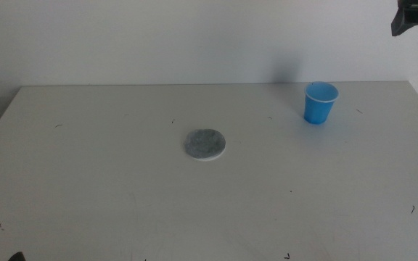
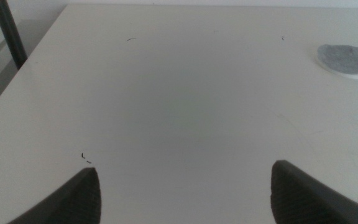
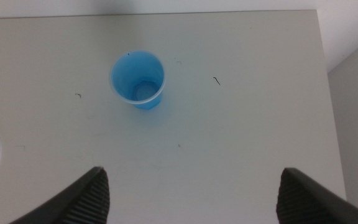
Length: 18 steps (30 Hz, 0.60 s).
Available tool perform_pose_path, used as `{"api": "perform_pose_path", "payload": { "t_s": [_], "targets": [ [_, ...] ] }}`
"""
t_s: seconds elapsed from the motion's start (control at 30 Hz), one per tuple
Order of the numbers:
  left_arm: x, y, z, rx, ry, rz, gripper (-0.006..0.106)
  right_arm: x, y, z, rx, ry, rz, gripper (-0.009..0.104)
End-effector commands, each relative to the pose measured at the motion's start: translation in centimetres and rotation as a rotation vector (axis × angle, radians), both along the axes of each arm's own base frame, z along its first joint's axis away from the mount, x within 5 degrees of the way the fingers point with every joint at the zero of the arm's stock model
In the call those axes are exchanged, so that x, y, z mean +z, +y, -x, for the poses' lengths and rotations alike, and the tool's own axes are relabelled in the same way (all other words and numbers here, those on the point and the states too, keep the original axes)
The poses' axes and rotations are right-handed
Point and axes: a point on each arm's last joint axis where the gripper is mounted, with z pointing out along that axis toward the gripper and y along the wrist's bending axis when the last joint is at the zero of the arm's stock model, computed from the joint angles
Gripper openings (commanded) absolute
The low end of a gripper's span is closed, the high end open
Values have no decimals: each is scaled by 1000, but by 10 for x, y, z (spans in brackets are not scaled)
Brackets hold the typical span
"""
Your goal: Place an empty cup on a cup mat.
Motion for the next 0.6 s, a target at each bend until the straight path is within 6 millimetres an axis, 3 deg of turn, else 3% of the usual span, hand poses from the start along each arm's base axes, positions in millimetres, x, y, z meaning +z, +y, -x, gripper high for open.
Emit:
{"api": "perform_pose_path", "payload": {
  "t_s": [0.0,0.23,0.57],
  "targets": [
    [8,0,-1,0,-76,15,105,23,-1,-7,-1,-79,14,80],
    [8,0,-1,0,-76,15,105,-2,4,-62,3,-30,-2,80],
    [8,0,-1,0,-76,15,105,-67,12,-125,18,61,-40,80]
  ]
}}
